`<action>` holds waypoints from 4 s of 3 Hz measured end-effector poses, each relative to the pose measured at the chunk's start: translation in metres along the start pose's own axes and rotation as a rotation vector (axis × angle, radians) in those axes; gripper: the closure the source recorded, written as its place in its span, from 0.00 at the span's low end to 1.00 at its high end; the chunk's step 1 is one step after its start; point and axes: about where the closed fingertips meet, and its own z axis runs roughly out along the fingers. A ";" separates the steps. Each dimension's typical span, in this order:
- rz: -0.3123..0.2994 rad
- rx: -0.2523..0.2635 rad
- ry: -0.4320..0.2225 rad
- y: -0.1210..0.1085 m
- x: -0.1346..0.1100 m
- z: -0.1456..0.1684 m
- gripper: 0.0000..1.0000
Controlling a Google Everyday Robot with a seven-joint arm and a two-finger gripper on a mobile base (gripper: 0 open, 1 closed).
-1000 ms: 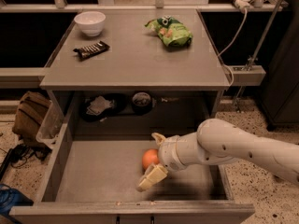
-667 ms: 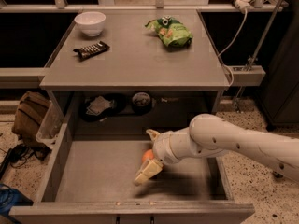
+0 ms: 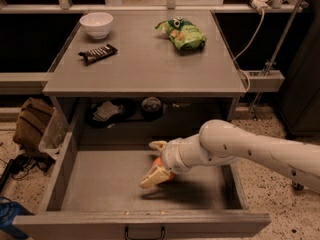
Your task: Pick orange from top drawer and place on counter
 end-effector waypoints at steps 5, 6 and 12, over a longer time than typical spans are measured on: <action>0.000 0.000 0.000 0.000 0.000 0.000 0.57; 0.000 0.000 0.000 0.000 0.000 0.000 0.35; -0.019 0.083 0.077 0.001 -0.002 -0.028 0.00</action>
Offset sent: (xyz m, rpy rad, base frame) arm 0.0000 0.0000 0.0000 0.0000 0.0000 0.0001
